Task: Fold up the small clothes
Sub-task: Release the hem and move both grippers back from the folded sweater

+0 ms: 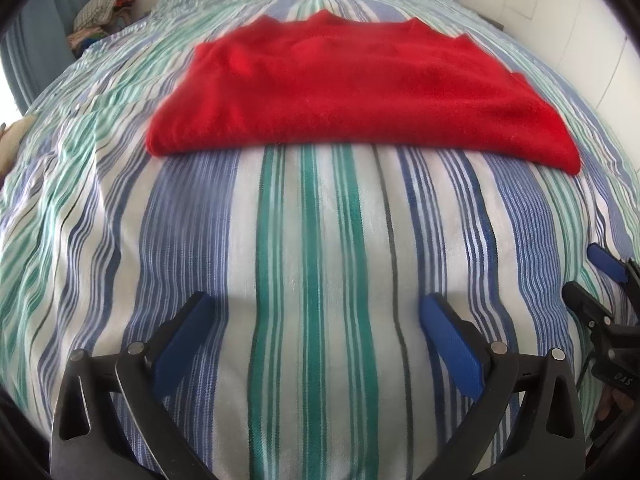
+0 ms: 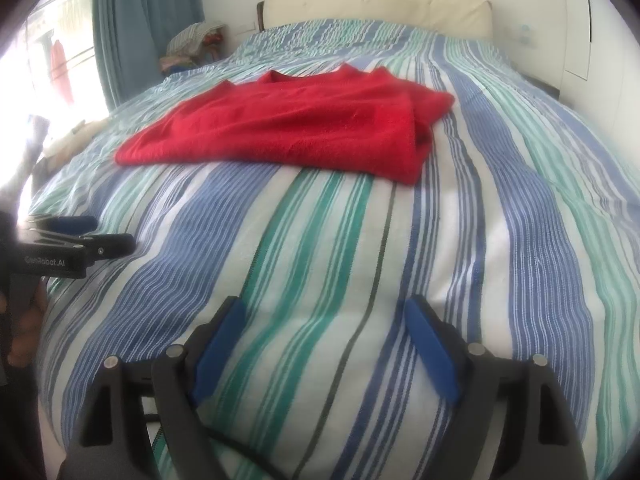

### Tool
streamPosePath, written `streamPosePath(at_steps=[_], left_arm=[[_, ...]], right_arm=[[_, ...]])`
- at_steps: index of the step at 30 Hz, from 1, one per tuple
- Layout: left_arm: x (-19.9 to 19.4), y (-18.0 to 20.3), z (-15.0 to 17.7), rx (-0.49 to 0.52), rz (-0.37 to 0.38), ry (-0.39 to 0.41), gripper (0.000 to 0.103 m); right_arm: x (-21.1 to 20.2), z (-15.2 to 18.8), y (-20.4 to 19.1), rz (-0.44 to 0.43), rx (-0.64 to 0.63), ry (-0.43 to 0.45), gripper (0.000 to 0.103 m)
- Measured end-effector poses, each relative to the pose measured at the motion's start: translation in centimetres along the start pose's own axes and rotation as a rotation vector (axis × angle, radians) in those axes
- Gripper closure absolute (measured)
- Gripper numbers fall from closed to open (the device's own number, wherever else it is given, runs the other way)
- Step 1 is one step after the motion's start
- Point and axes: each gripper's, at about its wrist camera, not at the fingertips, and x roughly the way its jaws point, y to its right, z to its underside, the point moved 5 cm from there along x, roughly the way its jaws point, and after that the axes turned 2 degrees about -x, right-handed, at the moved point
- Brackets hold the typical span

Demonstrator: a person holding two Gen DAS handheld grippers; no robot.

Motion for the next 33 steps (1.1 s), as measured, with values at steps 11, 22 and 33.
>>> streamPosePath(at_steps=[11, 22, 33], left_arm=[[-0.1, 0.6, 0.6, 0.051, -0.040, 0.002, 0.001], [-0.1, 0.5, 0.6, 0.060, -0.027, -0.012, 0.001], [-4.6, -2.9, -4.6, 0.044, -0.132, 0.085, 0.001]], right_arm=[[0.2, 0.0, -0.1, 0.015, -0.007, -0.020, 0.020], [0.3, -0.1, -0.5, 0.043, -0.014, -0.049, 0.019], [-0.3, 0.0, -1.0, 0.055, -0.028, -0.127, 0.012]])
